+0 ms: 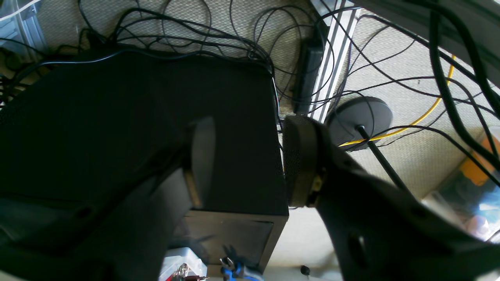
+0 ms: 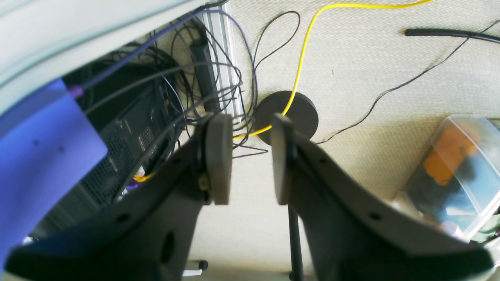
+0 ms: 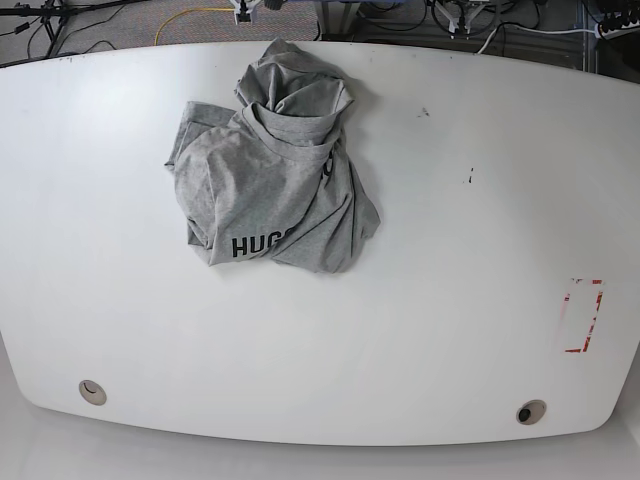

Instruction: Fold the T-shirt properly

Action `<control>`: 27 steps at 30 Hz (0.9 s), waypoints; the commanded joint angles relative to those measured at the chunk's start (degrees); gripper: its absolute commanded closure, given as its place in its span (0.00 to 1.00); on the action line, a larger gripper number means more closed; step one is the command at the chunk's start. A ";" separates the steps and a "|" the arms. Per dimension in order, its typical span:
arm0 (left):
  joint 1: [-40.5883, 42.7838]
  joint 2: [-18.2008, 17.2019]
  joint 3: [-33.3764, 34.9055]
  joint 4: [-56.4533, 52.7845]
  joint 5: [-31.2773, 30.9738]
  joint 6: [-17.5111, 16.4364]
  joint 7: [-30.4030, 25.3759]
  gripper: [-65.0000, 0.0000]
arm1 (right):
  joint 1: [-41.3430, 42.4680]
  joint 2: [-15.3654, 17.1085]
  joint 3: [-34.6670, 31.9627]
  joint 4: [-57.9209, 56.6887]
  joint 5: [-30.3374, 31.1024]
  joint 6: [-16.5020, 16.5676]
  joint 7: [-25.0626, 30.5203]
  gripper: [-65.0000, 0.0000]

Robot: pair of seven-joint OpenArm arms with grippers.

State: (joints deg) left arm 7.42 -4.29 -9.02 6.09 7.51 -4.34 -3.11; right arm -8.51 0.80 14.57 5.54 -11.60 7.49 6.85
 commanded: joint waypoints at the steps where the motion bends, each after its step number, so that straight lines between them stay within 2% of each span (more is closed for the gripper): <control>1: 0.14 -0.23 0.08 0.09 0.06 -0.16 -0.24 0.61 | -0.37 0.22 0.02 -0.01 0.35 0.03 -0.32 0.75; 14: 2.05 -0.20 0.06 1.48 -1.47 -0.46 -0.78 0.60 | -0.34 0.20 -0.09 -0.29 0.42 -0.01 -0.59 0.76; 27: 1.86 -0.26 0.12 1.47 -0.46 -0.46 -0.61 0.60 | -0.55 0.01 -0.37 -0.38 0.42 -0.26 -0.24 0.76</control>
State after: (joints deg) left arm 8.71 -4.19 -8.82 7.70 6.50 -4.71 -4.32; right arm -8.67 0.78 14.41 5.41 -11.60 7.44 6.42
